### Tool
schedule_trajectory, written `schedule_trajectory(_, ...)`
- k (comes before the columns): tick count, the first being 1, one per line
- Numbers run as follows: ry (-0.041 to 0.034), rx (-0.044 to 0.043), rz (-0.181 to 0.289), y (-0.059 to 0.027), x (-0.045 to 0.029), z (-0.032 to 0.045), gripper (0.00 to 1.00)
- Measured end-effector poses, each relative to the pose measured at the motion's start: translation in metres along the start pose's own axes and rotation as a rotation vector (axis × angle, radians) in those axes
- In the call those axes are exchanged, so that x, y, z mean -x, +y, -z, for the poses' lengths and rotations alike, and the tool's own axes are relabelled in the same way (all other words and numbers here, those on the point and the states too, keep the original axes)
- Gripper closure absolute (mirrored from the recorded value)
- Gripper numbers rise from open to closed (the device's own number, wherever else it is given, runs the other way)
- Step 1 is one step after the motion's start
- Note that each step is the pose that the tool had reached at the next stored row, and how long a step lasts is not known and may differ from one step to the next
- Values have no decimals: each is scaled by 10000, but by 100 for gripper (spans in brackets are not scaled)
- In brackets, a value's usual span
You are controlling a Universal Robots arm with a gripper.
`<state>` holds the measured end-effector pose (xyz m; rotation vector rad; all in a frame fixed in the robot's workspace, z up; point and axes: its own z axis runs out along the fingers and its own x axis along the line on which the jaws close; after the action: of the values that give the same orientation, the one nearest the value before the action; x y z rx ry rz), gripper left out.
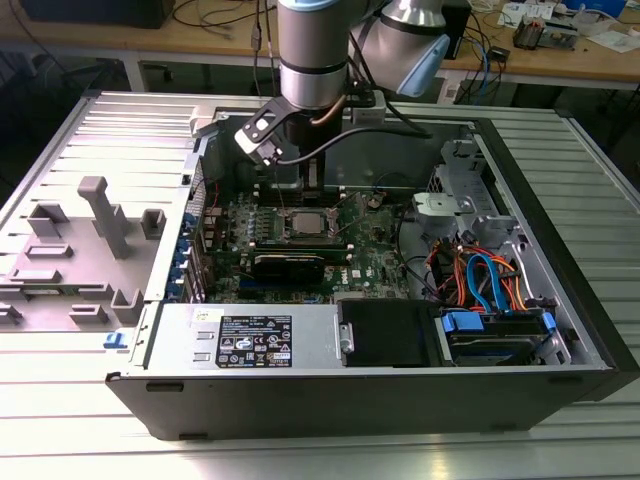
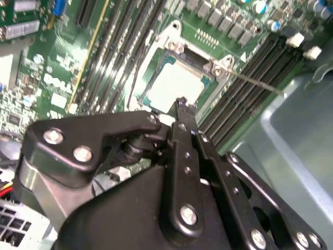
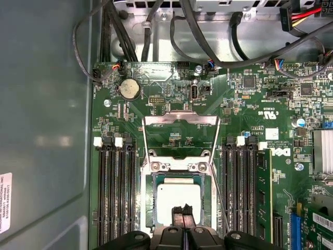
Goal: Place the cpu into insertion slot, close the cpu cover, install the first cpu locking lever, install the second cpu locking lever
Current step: 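Close the cpu cover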
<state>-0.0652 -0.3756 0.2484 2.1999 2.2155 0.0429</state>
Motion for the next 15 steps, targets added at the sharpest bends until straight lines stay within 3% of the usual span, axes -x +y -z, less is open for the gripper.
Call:
schedule_trajectory(6,-1,-3,-1,3,-1,13,89)
schedule_trajectory(11,1,-1,-1,7,-2,141,89)
schedule_trajectory(15,0,-3,1,10,-1,140,89)
